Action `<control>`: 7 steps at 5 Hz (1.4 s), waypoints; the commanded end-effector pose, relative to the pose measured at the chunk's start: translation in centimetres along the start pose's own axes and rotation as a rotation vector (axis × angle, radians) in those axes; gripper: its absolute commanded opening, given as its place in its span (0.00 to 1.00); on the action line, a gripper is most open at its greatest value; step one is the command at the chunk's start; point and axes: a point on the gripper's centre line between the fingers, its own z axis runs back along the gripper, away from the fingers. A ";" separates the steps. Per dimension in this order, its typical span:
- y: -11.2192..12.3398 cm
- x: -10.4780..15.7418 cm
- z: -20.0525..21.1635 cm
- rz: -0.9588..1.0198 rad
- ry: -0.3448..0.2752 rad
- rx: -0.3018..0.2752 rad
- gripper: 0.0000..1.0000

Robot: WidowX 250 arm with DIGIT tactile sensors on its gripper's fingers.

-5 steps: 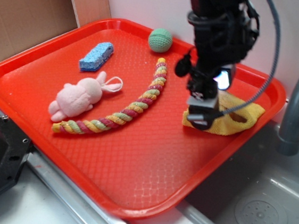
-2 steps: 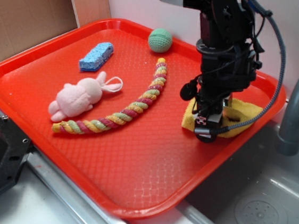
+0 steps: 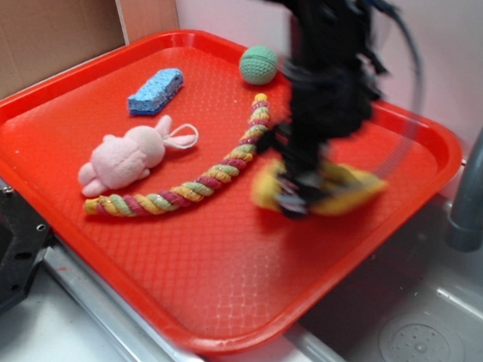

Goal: Grab the yellow cloth.

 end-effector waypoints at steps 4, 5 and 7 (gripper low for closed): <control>-3.6 -9.4 12.9 1.085 -0.011 0.185 0.00; -1.6 -10.1 13.4 1.114 -0.014 0.195 0.00; 0.4 -10.0 14.1 1.114 -0.029 0.203 0.00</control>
